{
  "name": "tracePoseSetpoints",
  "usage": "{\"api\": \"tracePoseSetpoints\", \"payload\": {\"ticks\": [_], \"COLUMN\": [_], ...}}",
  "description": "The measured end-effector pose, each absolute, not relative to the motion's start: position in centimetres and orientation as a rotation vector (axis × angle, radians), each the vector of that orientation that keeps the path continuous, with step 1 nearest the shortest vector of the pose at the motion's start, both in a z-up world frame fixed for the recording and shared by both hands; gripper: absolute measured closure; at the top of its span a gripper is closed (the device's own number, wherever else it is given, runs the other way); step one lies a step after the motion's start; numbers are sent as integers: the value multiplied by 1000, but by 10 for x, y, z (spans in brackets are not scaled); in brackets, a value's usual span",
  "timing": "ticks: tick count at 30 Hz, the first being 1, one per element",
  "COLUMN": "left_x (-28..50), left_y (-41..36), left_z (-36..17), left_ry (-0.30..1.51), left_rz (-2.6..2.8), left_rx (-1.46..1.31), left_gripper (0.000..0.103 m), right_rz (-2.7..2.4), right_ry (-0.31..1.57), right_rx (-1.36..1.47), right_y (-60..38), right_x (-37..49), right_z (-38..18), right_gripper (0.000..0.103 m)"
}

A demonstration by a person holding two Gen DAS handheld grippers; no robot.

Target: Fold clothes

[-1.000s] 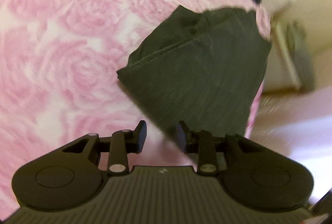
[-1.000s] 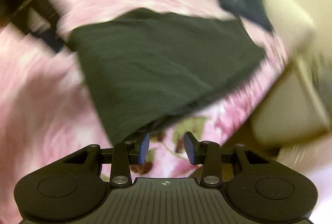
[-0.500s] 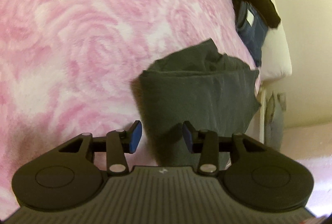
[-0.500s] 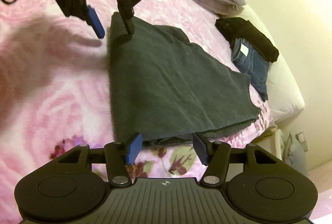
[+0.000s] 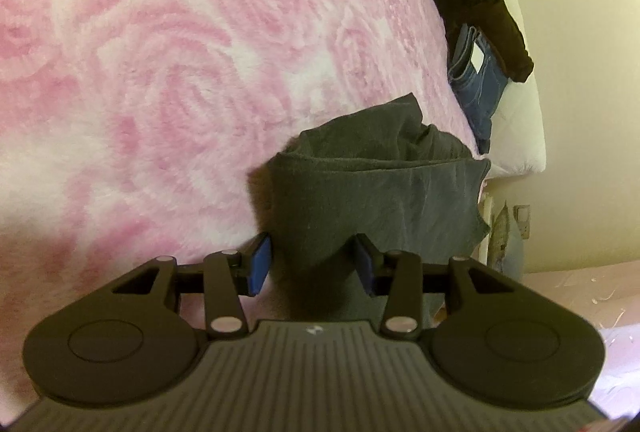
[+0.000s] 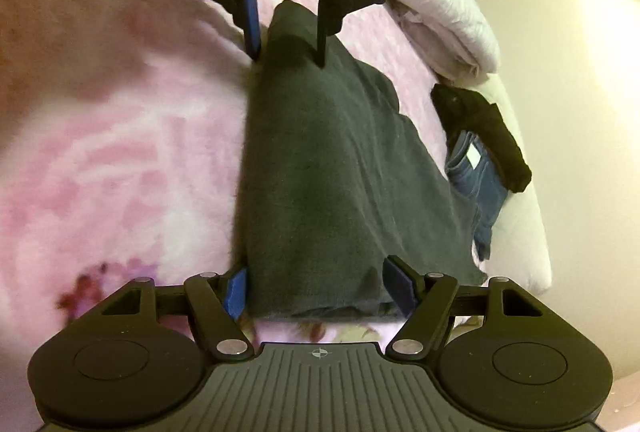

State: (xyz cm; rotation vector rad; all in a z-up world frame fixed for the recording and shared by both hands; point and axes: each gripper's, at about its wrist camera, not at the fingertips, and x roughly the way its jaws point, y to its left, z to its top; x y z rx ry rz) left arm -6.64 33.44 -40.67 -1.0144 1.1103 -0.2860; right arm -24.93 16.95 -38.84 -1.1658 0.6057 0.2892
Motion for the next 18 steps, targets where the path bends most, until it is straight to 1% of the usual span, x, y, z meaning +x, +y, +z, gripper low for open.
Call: {"api": "tracePoseSetpoints", "payload": {"ticks": [1, 2, 3, 4, 5, 6, 9, 14, 18], "left_x": [-66, -65, -64, -64, -64, -65, -66, -62, -48], "left_y": [333, 332, 330, 328, 327, 326, 319, 297, 267], "left_z": [-406, -403, -400, -395, -390, -383, -355, -306, -272], "left_ry": [1107, 1104, 1100, 1096, 1090, 1078, 1044, 979, 929], "left_rz": [-285, -284, -284, -286, -290, -297, -301, -296, -280], "left_rx": [-1006, -991, -974, -957, -945, -939, -913, -933, -964], "left_gripper": [69, 73, 76, 83, 87, 91, 93, 93, 91], "right_rz": [302, 314, 333, 359, 385, 411, 486, 629, 679], "right_ry": [626, 646, 671, 700, 729, 757, 839, 888, 993], "right_rx": [-1142, -1118, -1081, -1030, -977, -925, -764, -572, -253], "right_y": [167, 164, 160, 155, 149, 143, 126, 86, 27], "right_x": [-245, -241, -235, -227, -219, -212, -188, -159, -109], "right_z": [-386, -384, -379, -370, -361, -352, -326, -274, -234], "right_gripper": [33, 40, 51, 57, 67, 71, 77, 78, 79]}}
